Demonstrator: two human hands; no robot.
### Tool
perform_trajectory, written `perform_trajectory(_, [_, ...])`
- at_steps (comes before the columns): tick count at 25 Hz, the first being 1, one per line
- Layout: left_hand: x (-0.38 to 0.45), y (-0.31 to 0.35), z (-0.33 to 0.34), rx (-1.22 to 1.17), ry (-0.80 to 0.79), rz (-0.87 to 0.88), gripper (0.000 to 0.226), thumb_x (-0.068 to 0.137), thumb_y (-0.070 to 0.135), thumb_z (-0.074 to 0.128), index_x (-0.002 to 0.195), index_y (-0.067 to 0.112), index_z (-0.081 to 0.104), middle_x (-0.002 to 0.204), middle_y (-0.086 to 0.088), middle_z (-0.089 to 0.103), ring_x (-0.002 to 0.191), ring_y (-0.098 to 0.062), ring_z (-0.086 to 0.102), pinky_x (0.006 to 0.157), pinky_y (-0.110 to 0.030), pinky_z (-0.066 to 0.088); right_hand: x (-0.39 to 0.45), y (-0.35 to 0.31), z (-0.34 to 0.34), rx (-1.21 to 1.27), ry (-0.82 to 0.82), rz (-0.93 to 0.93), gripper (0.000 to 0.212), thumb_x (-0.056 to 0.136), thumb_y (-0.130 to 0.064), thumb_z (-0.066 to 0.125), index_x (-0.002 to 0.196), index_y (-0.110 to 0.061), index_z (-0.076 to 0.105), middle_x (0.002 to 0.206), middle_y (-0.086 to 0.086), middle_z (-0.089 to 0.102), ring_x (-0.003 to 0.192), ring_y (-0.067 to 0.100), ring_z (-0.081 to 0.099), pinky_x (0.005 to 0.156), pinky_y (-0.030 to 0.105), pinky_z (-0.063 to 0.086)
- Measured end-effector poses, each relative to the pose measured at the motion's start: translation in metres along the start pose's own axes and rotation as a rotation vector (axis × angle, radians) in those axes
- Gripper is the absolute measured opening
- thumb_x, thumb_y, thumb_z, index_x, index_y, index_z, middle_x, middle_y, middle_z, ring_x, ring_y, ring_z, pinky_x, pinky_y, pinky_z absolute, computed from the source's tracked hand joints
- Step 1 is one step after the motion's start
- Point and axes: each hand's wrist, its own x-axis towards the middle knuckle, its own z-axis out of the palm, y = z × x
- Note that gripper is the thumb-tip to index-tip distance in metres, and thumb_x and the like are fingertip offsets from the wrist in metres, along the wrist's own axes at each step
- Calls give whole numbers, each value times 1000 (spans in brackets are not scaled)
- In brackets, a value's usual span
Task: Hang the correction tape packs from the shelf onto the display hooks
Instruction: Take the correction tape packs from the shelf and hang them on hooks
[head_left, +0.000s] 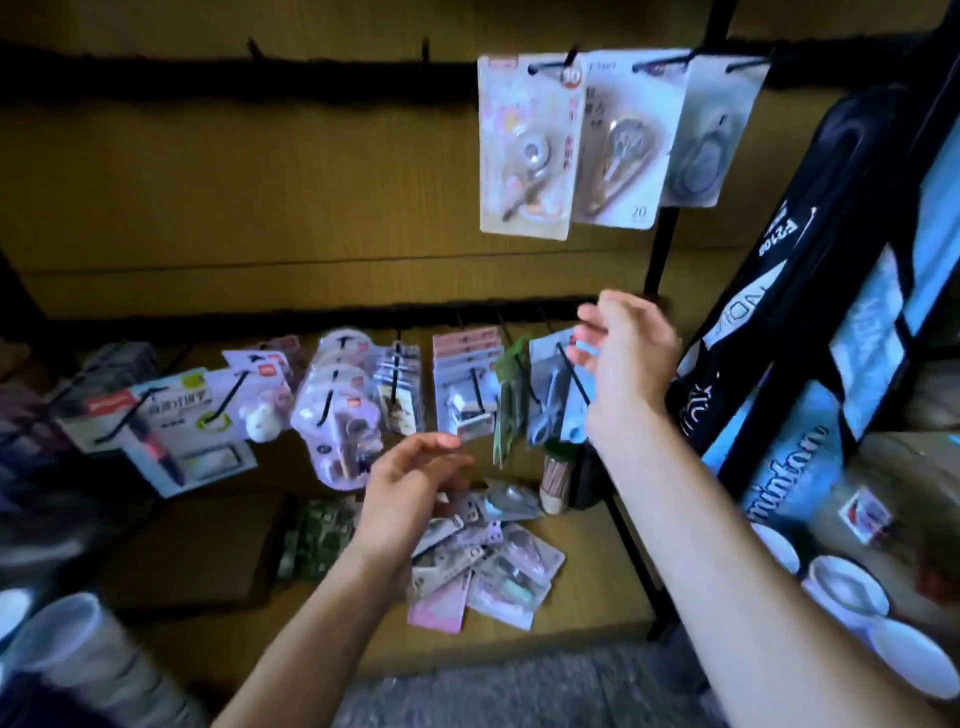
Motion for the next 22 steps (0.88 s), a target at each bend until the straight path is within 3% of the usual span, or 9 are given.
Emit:
perform_trajectory(2, [2, -31, 6, -21, 18, -96, 14, 88, 3, 58, 87, 16, 63, 75, -3, 71, 61, -15, 59, 50, -21, 44, -31, 59, -49, -8, 39, 132, 17, 92, -4, 56, 80, -15, 61, 62, 5, 61, 43, 12, 50, 38, 19, 39])
perform_trajectory(5, [-2, -91, 12, -41, 66, -308, 12, 88, 3, 58, 94, 12, 64, 72, -3, 71, 58, -14, 59, 48, -19, 39, -51, 157, -123, -187, 158, 530, 12, 90, -11, 60, 79, -9, 64, 63, 8, 61, 39, 15, 51, 37, 19, 37])
perform_trajectory(7, [-4, -125, 11, -5, 104, -398, 14, 88, 2, 58, 98, 8, 65, 76, -7, 70, 61, -18, 58, 51, -23, 37, -45, 206, -173, -415, 107, 698, 24, 91, -5, 55, 68, -8, 59, 63, 10, 57, 43, 21, 50, 42, 23, 39])
perform_trajectory(10, [-1, -154, 2, 48, 141, -441, 19, 88, 0, 57, 104, 7, 65, 84, -11, 70, 66, -23, 59, 55, -25, 39, -26, 277, -233, -753, 15, 780, 29, 86, -6, 58, 59, -17, 59, 61, 6, 57, 53, 23, 51, 57, 34, 44])
perform_trajectory(13, [20, -183, -5, 139, 162, -449, 26, 90, -4, 50, 109, 10, 63, 88, -13, 69, 75, -25, 60, 60, -29, 42, 8, 356, -262, -761, 99, 867, 30, 75, -17, 61, 46, -11, 59, 49, 8, 57, 51, 28, 52, 60, 39, 41])
perform_trajectory(16, [45, -223, -11, 328, 148, -392, 37, 88, -10, 46, 113, 10, 64, 87, -8, 68, 72, -11, 63, 63, -22, 46, 25, 358, -224, -758, 87, 884, 24, 82, -19, 62, 59, -13, 58, 64, 8, 61, 66, 29, 59, 65, 42, 51])
perform_trajectory(18, [53, -244, -13, 555, 83, -253, 40, 86, -7, 51, 119, 13, 64, 91, 1, 68, 69, 5, 62, 60, -7, 45, 36, 374, -222, -646, 134, 1007, 28, 91, -18, 59, 65, -11, 51, 55, 2, 55, 53, 22, 54, 56, 32, 48])
perform_trajectory(20, [57, -258, -15, 703, -7, -163, 45, 85, -2, 57, 125, 18, 60, 104, 5, 66, 84, -1, 62, 63, 1, 40, 42, 394, -225, -511, 207, 1079, 32, 94, -18, 58, 66, -12, 45, 45, 0, 42, 39, 16, 36, 48, 25, 33])
perform_trajectory(22, [61, -272, -19, 745, -40, -172, 49, 85, 0, 60, 131, 17, 55, 114, 3, 64, 94, -8, 59, 65, -1, 39, 42, 412, -227, -451, 263, 1087, 32, 92, -16, 62, 68, -13, 43, 44, 2, 38, 33, 15, 30, 44, 21, 29])
